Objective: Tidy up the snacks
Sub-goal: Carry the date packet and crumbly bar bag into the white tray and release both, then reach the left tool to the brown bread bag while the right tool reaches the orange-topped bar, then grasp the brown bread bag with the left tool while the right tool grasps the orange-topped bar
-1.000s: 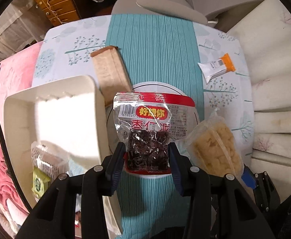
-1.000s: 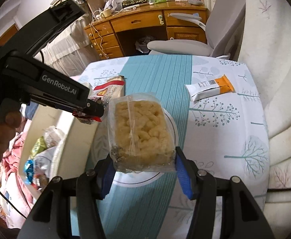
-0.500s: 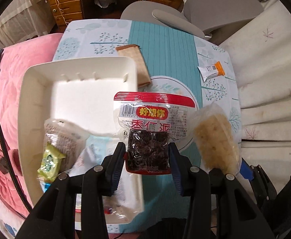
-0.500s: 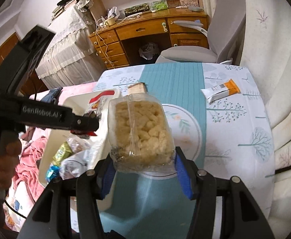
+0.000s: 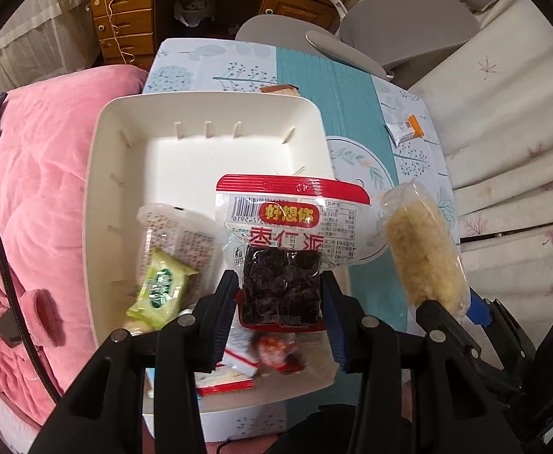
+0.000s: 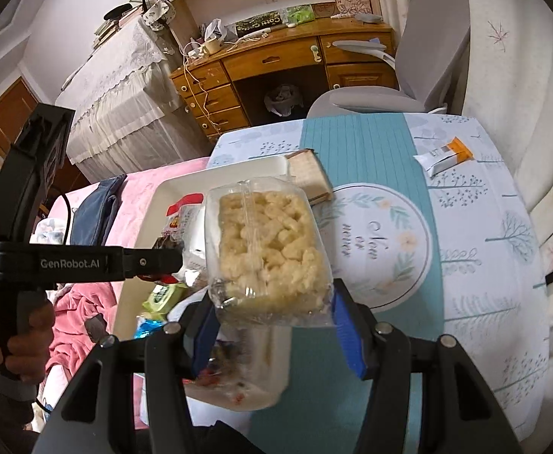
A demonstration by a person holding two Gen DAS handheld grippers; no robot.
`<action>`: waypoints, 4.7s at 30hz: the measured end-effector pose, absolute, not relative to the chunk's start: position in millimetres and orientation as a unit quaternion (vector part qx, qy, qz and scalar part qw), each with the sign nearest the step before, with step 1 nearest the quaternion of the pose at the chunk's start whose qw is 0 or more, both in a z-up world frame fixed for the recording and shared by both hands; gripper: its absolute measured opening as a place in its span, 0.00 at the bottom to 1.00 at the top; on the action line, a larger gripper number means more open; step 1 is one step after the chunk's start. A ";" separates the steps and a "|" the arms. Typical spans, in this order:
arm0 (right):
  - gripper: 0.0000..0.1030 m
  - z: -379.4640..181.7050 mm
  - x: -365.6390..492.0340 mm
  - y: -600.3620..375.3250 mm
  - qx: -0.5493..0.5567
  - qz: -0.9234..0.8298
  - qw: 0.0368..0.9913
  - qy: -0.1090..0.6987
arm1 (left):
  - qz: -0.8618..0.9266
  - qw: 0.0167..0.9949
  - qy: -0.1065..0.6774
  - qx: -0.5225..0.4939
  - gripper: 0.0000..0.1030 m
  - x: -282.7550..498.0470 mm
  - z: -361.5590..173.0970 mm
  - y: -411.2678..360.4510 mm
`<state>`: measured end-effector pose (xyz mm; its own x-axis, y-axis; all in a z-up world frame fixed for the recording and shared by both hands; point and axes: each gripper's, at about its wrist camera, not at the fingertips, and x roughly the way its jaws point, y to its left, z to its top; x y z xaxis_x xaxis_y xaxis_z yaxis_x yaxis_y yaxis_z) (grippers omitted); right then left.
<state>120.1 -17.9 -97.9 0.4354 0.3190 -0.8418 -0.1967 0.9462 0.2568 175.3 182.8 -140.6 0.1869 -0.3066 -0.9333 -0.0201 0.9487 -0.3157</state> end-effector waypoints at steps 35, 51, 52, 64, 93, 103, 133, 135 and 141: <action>0.75 -122.1 86.0 16.6 0.130 0.098 0.804 0.572 | -0.093 0.758 0.631 -0.135 0.80 151.6 -149.9 224.4; 0.75 -114.4 123.5 -128.6 0.291 -0.065 0.729 0.616 | -0.062 0.758 0.637 -0.125 0.82 210.5 -117.3 155.3; 0.75 -113.7 128.0 -134.0 0.295 -0.068 0.728 0.615 | -0.057 0.756 0.639 -0.131 0.82 217.0 -114.3 151.6; 0.75 -114.4 221.9 -198.7 0.336 -0.064 0.721 0.602 | -0.006 0.760 0.628 -0.167 0.82 291.7 -103.3 109.1; 0.75 -241.5 404.8 -262.7 0.371 -0.125 0.687 0.613 | 0.106 0.671 0.712 -0.178 0.78 442.1 -245.8 91.7; 0.73 -270.7 427.4 -238.9 0.324 -0.113 0.691 0.636 | 0.120 0.646 0.732 -0.180 0.65 459.7 -283.8 97.2; 0.32 -261.7 415.0 -229.7 0.247 -0.100 0.696 0.667 | 0.140 0.621 0.750 -0.180 0.53 482.1 -332.4 95.8; 0.32 -258.2 409.4 -229.9 0.247 -0.095 0.695 0.668 | 0.141 0.624 0.747 -0.181 0.51 481.6 -333.4 95.6; 0.32 -249.7 392.0 -226.6 0.247 -0.080 0.690 0.675 | 0.143 0.630 0.739 -0.191 0.51 462.2 -325.0 97.8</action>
